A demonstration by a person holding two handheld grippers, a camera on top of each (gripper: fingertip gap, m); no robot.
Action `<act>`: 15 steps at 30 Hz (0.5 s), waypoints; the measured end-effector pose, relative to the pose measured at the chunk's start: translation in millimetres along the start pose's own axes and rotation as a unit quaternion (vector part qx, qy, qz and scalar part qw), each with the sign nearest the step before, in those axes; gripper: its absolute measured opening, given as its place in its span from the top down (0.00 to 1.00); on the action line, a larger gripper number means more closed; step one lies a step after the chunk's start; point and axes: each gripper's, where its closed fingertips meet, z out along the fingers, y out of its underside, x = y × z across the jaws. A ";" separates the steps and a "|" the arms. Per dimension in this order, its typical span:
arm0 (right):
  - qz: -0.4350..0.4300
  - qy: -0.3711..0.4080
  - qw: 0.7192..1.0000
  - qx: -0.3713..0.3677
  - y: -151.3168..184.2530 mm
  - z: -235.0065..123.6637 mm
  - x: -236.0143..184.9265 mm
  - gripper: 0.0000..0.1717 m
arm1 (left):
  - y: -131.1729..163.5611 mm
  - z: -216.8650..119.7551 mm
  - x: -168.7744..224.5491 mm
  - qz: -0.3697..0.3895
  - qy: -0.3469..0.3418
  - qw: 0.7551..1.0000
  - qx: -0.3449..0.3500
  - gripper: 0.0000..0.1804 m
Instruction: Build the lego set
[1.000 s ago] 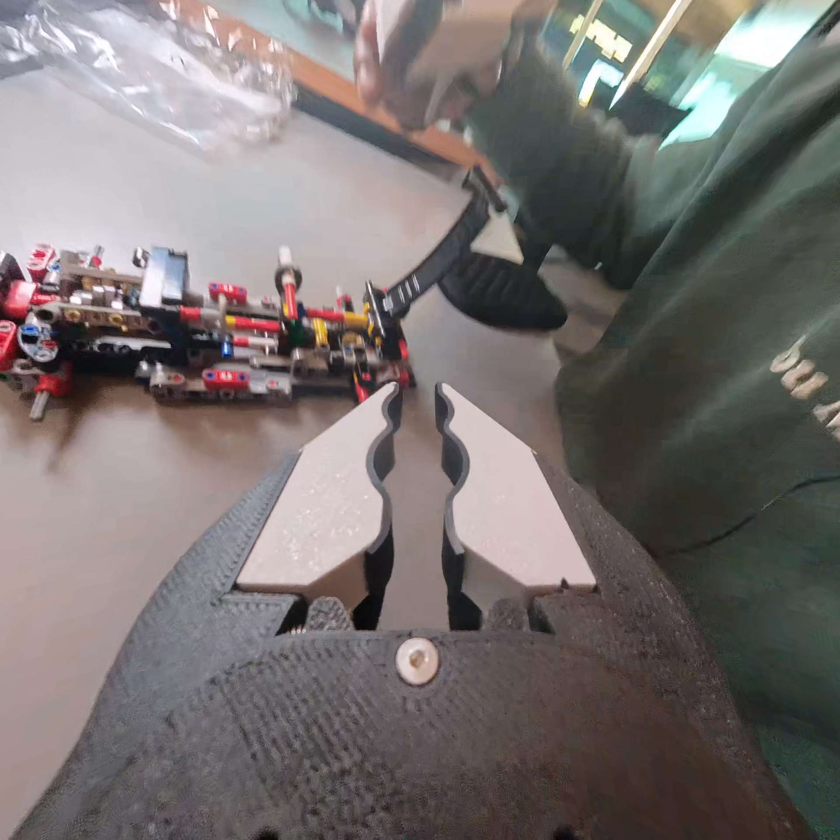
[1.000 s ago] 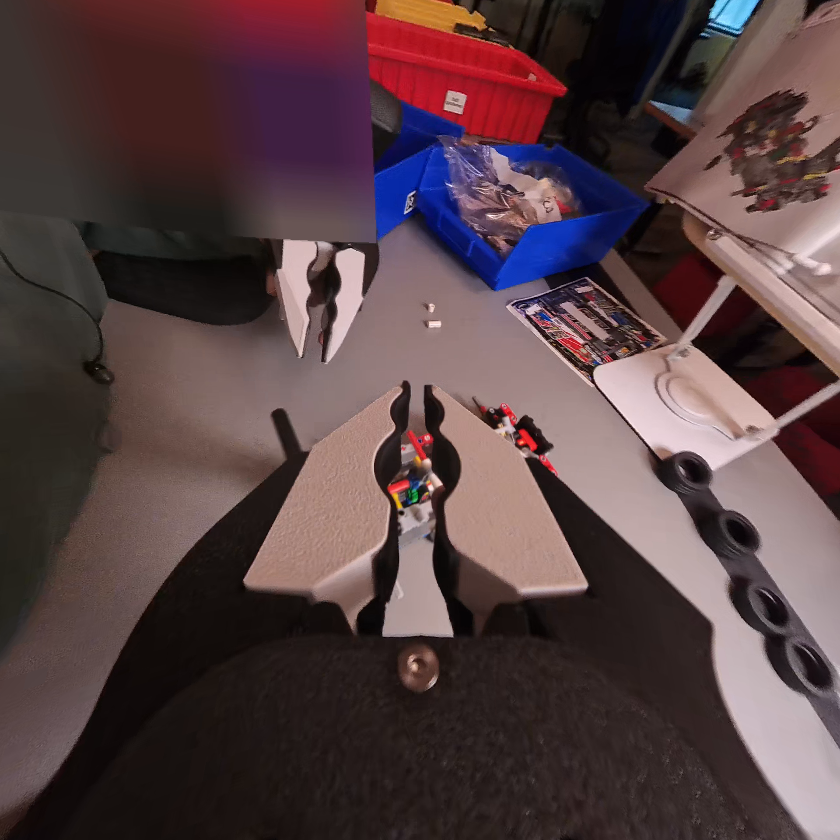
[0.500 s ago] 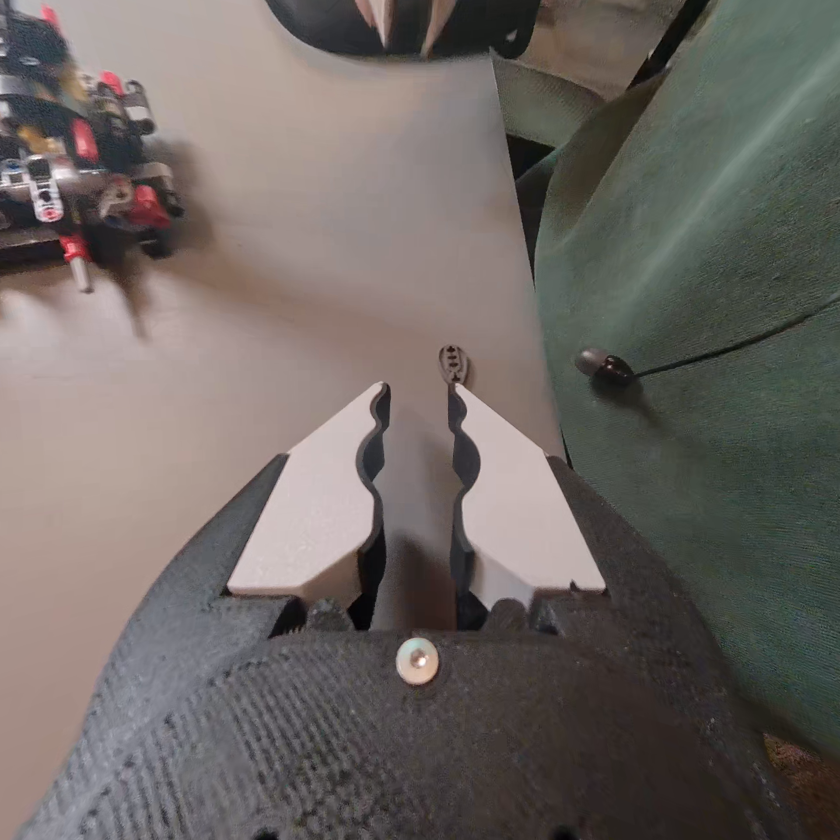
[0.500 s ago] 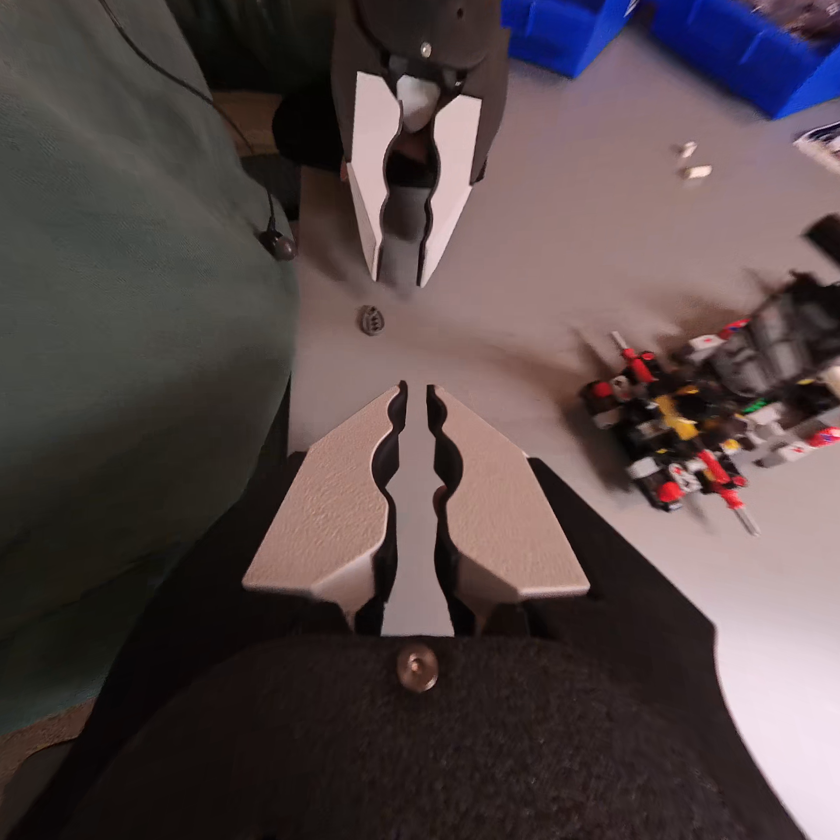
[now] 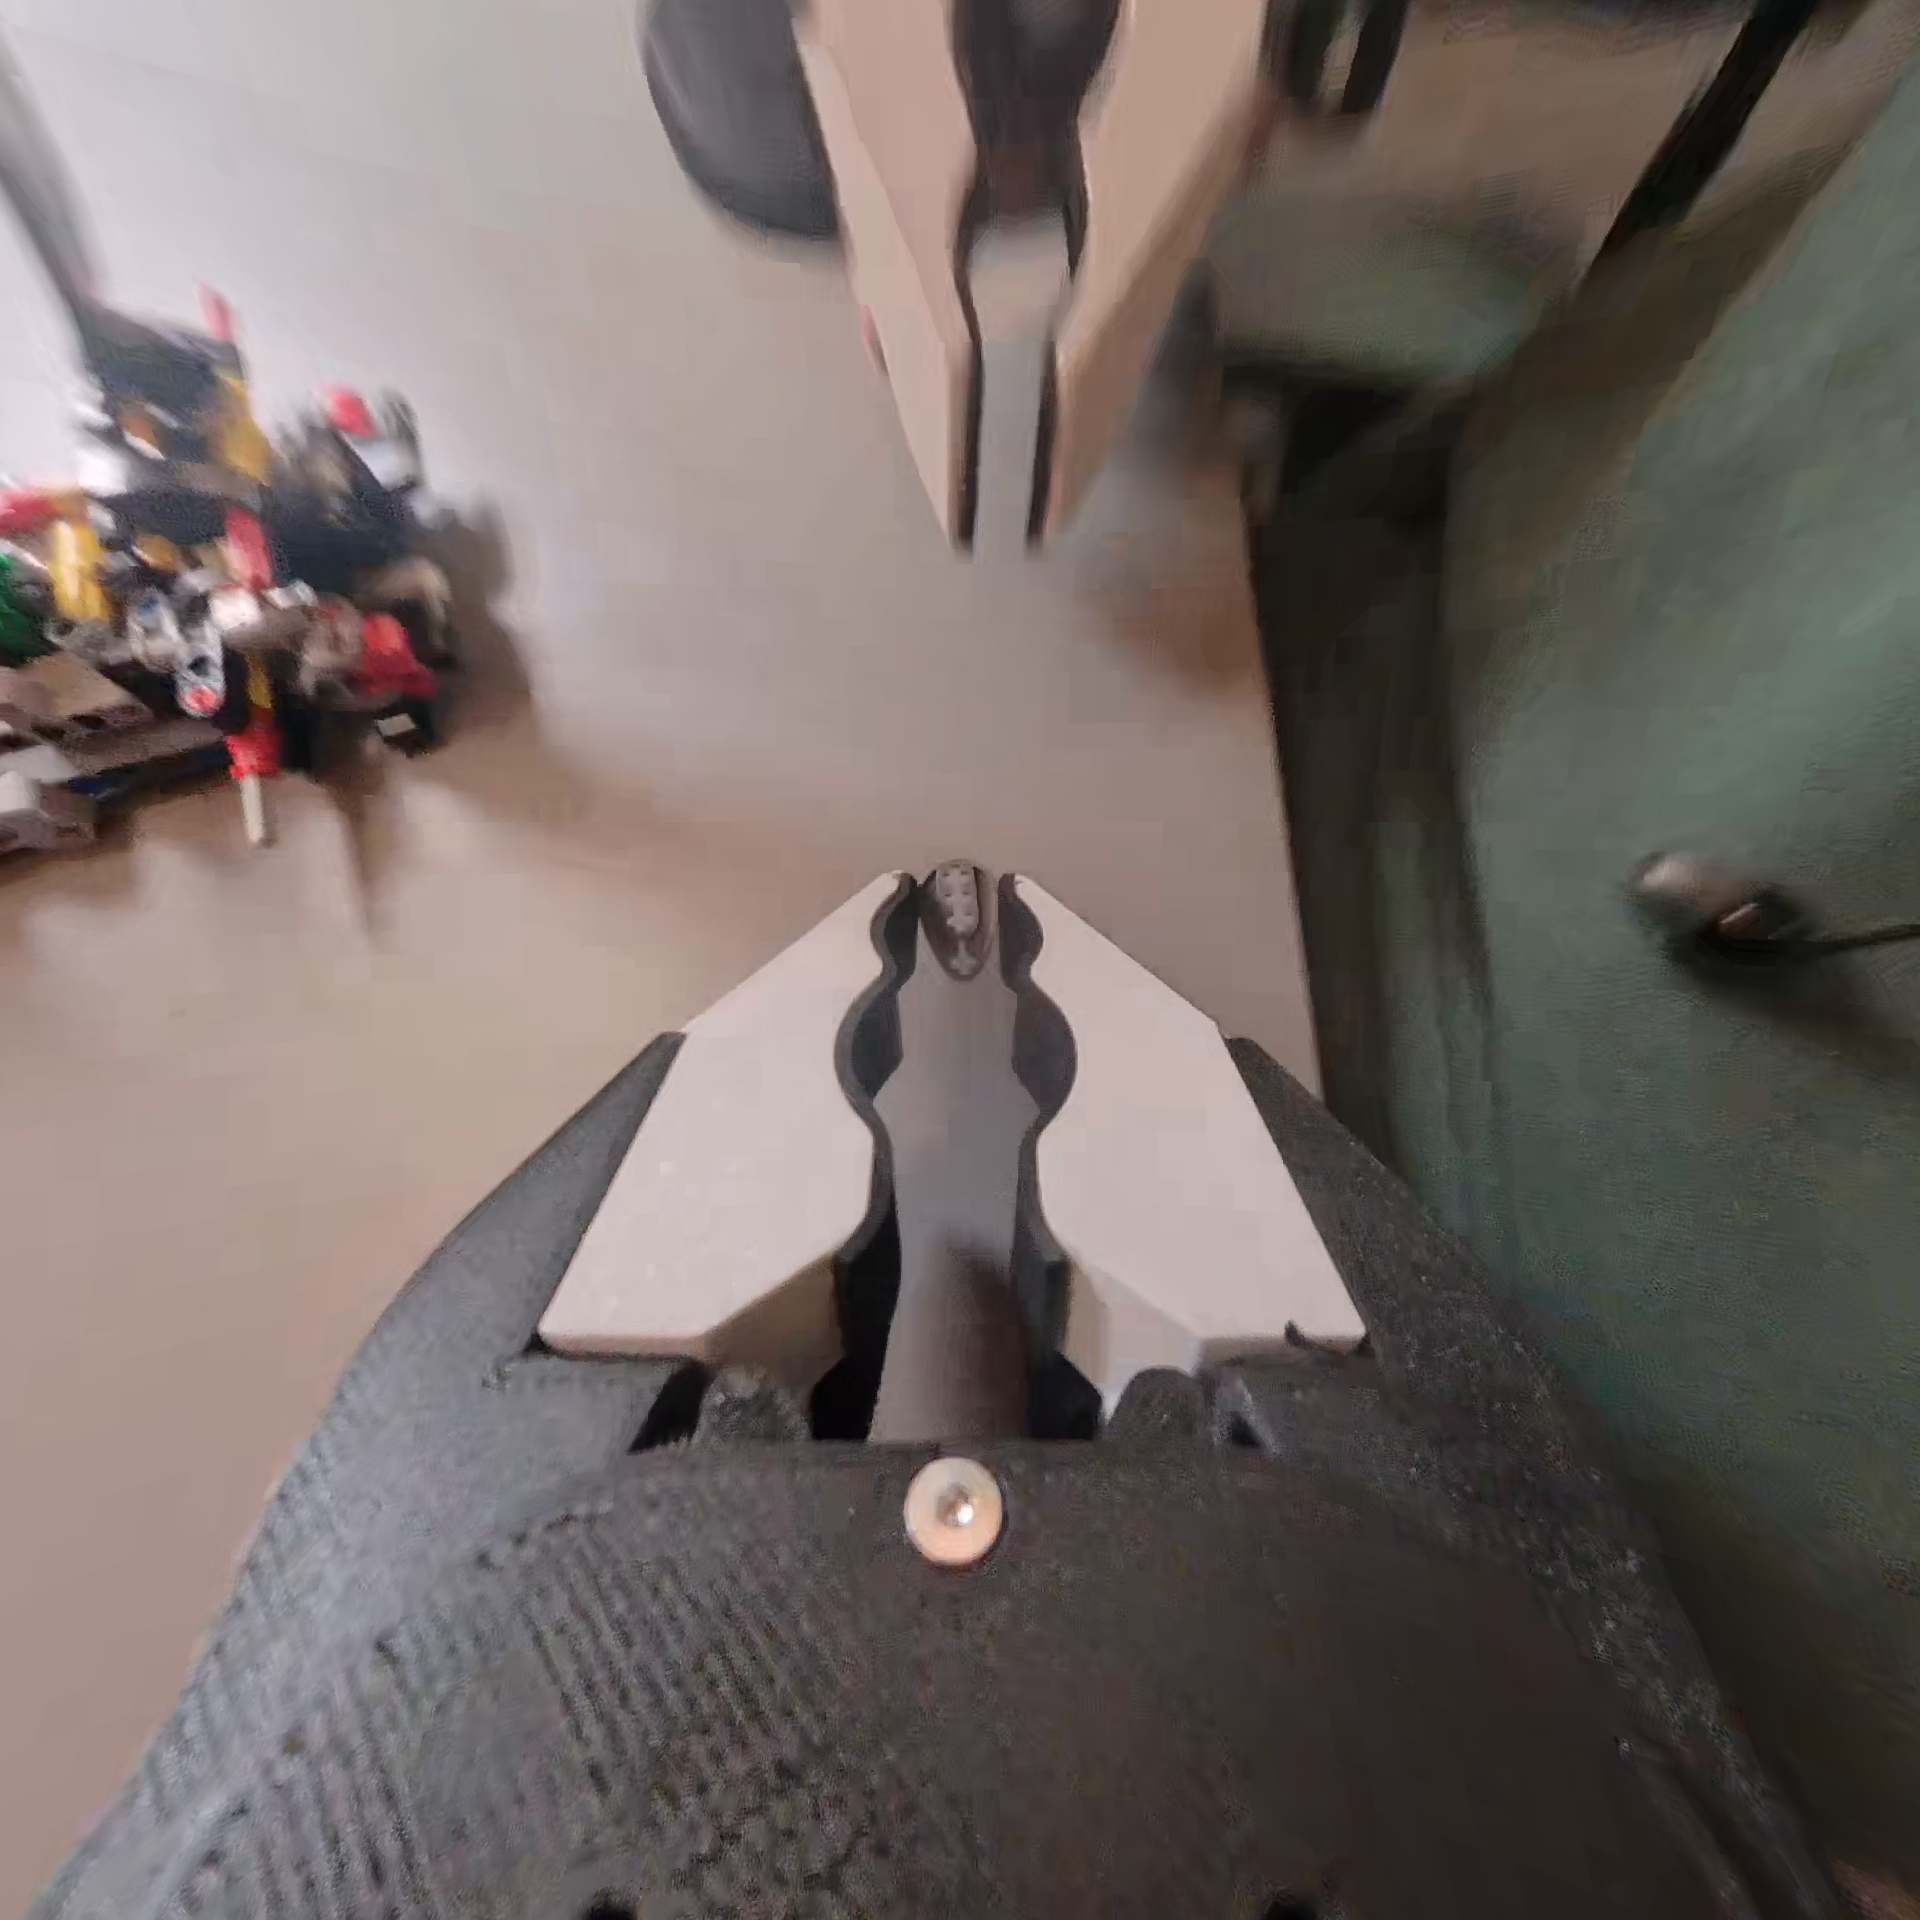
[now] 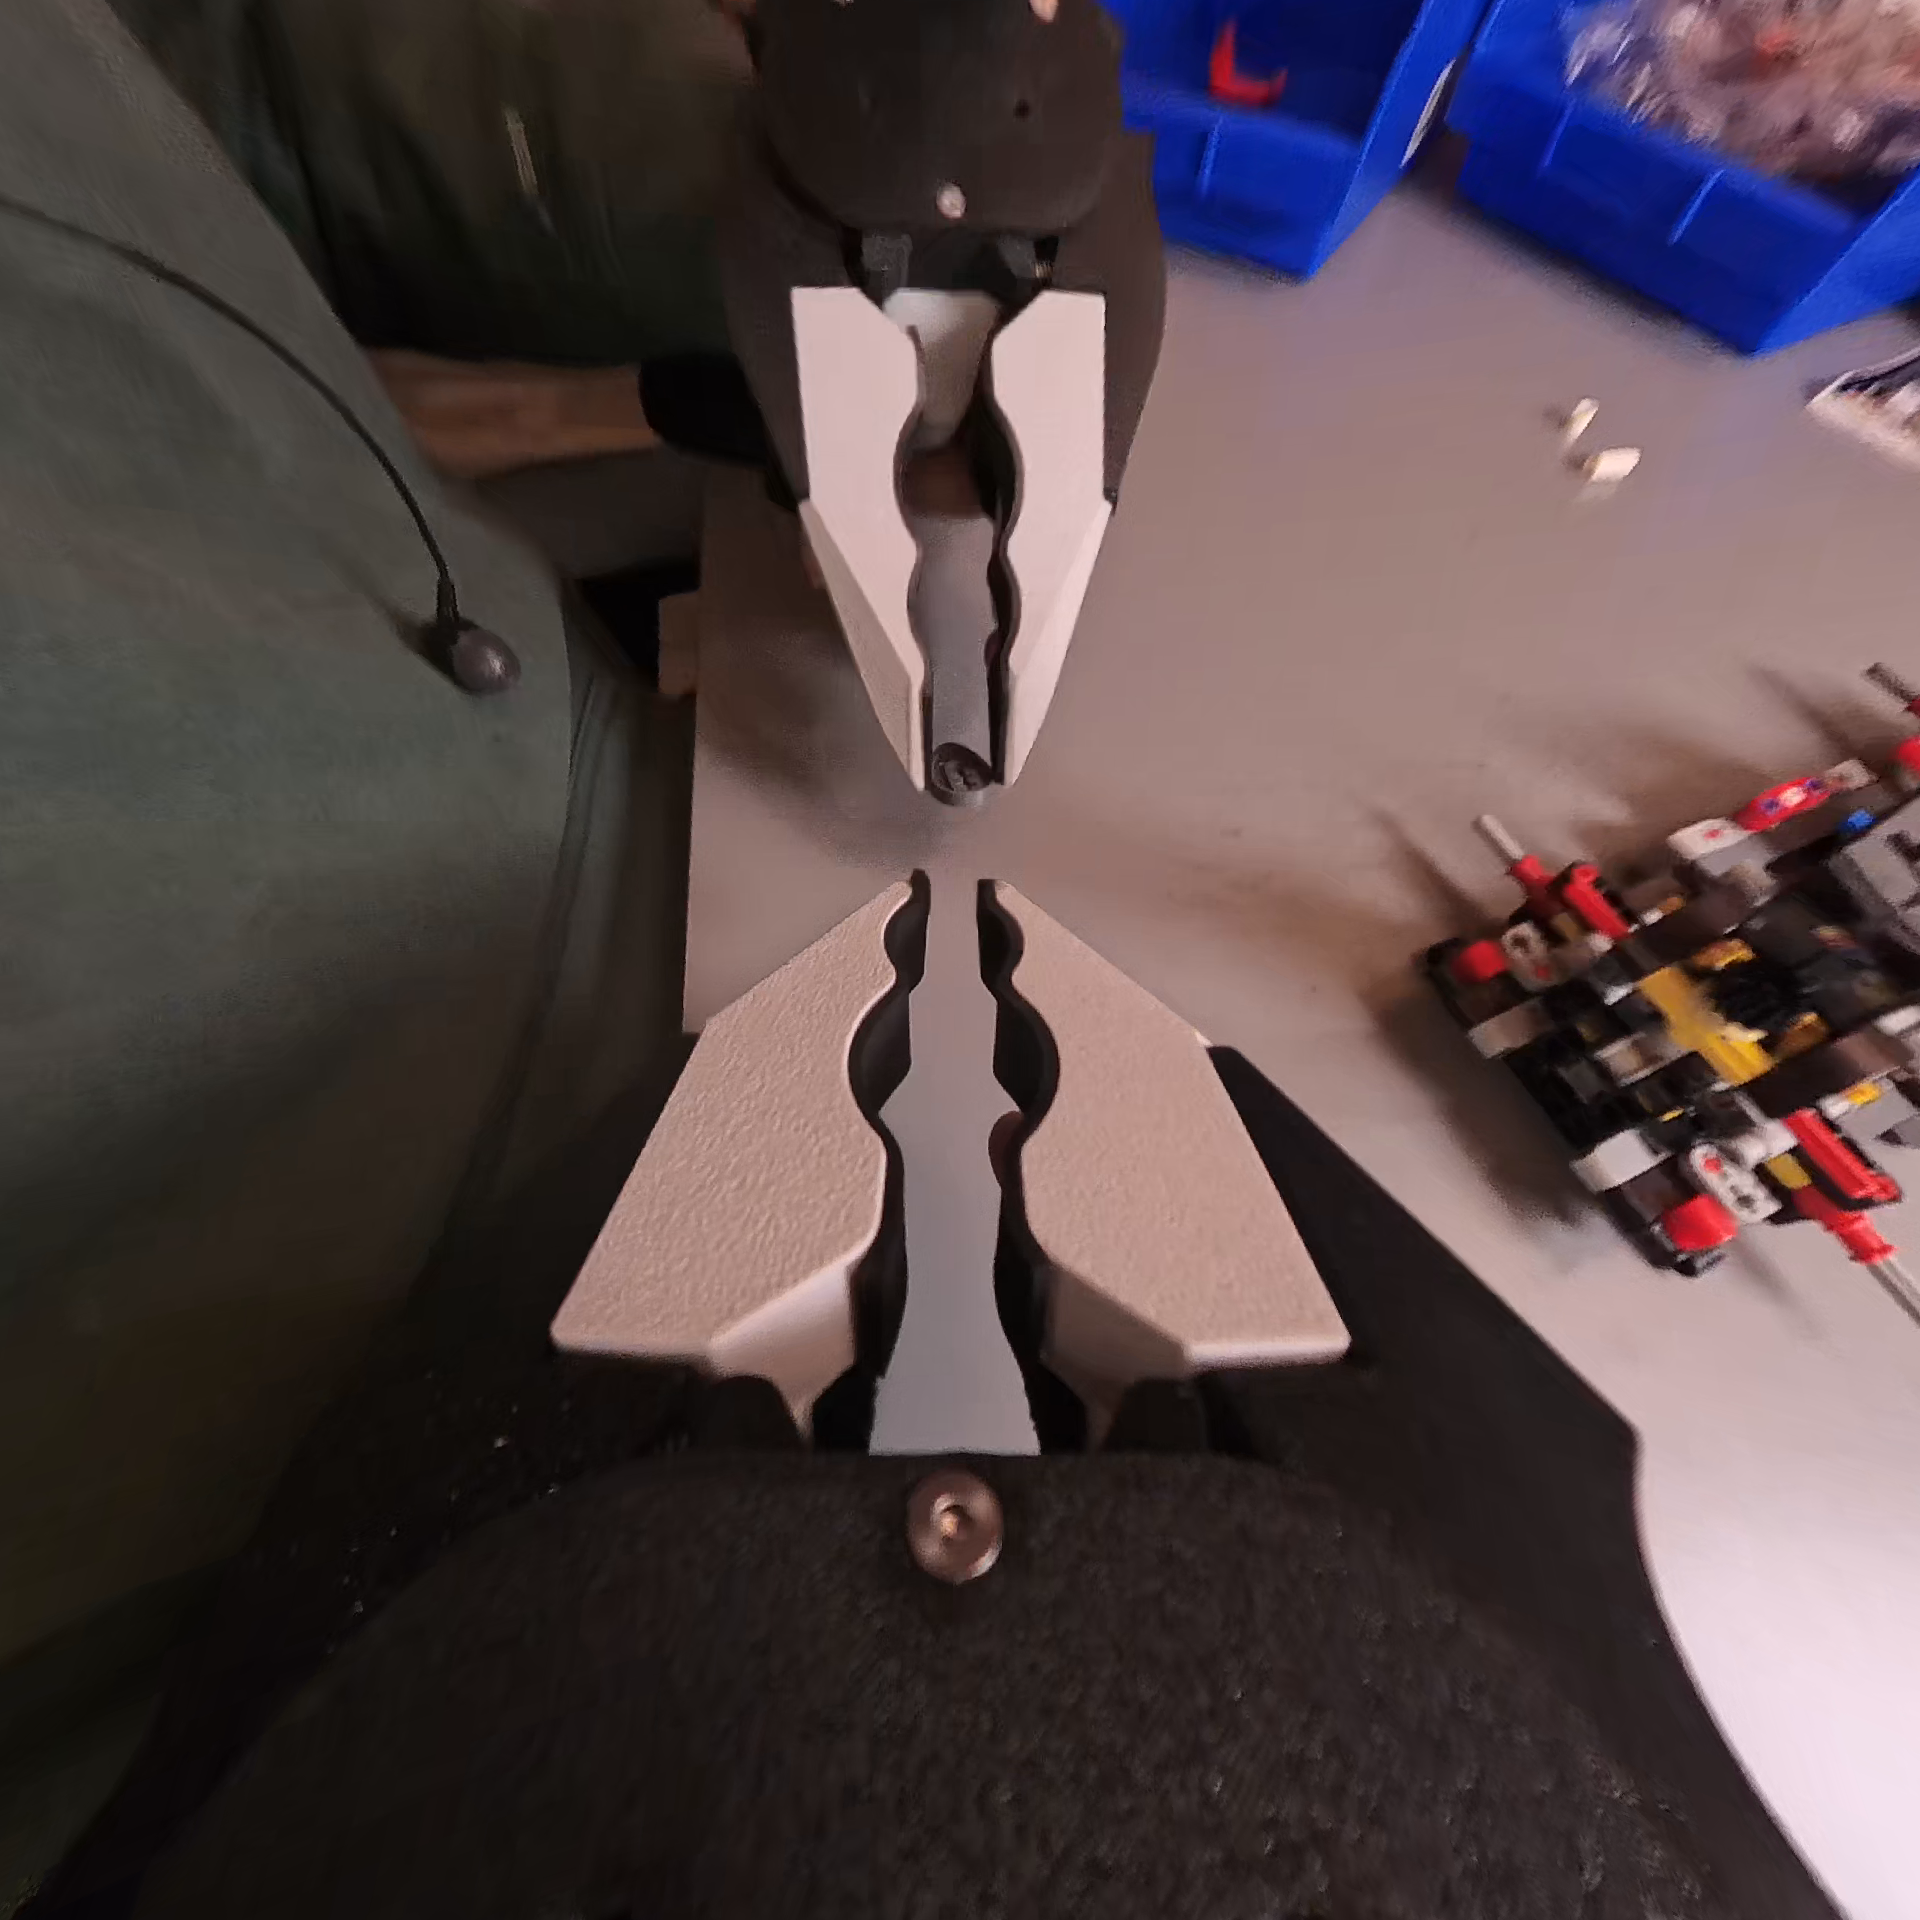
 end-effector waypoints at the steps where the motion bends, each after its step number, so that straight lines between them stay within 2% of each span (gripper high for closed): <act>1: -0.004 0.012 1.000 0.028 -9.0 -0.9 2.7 0.96 | -21.9 -8.2 -0.2 -0.030 0.022 0.996 0.078 0.93; 4: 0.028 0.029 0.992 0.121 -42.3 -6.5 12.8 0.94 | -82.6 -49.4 -9.0 -0.067 0.059 0.951 0.296 0.93; 7: 0.106 -0.018 0.970 0.217 -75.9 -16.8 17.1 0.90 | -116.0 -86.8 -13.1 -0.070 0.094 0.893 0.435 0.93; 9: 0.167 -0.080 0.945 0.270 -94.9 -23.0 16.1 0.84 | -125.4 -98.8 -14.2 -0.068 0.111 0.870 0.476 0.93; 11: 0.212 -0.121 0.919 0.310 -110.3 -25.4 19.6 0.81 | -130.6 -103.6 -14.0 -0.062 0.122 0.857 0.496 0.93; 15: 0.241 -0.174 0.894 0.334 -128.3 -16.1 19.8 0.80 | -133.9 -105.0 -14.3 -0.064 0.138 0.844 0.514 0.93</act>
